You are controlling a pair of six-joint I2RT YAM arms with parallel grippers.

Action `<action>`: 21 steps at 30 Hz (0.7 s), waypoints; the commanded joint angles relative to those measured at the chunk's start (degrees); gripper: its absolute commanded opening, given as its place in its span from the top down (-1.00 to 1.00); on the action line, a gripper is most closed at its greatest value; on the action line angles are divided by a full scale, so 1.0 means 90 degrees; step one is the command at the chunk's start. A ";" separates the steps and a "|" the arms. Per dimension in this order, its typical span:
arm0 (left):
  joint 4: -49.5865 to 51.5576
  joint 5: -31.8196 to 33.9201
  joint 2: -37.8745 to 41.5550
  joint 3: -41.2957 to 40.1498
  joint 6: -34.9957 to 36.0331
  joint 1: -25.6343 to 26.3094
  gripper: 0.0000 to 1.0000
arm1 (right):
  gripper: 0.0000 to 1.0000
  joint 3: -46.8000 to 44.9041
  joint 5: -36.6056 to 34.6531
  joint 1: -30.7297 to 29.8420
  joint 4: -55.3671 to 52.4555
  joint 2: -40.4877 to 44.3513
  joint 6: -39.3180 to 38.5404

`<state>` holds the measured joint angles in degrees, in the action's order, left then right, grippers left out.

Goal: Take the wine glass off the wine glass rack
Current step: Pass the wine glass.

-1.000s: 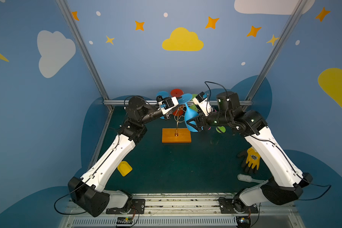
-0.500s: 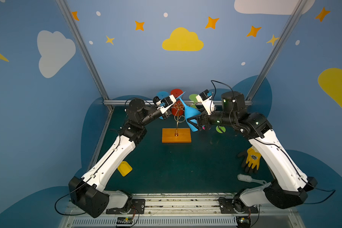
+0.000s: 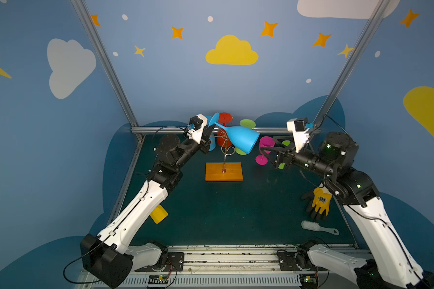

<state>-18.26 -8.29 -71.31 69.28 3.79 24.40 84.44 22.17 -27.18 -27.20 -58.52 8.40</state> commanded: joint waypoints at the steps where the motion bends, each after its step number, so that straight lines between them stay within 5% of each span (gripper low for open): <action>1: -0.0302 0.0104 0.0139 -0.0112 -0.0677 -0.0086 0.95 | -0.63 -0.0337 0.0152 0.0191 0.0489 0.0191 0.0295; 21: -0.0432 -0.0328 0.0211 -0.0338 -0.1279 -0.0216 0.95 | -0.43 0.0025 0.1177 0.0342 0.1768 -0.1367 0.1091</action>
<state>-20.27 -10.50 -70.46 66.81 -6.42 22.70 81.95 30.04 -24.21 -15.66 -70.41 16.40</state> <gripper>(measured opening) 0.049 0.720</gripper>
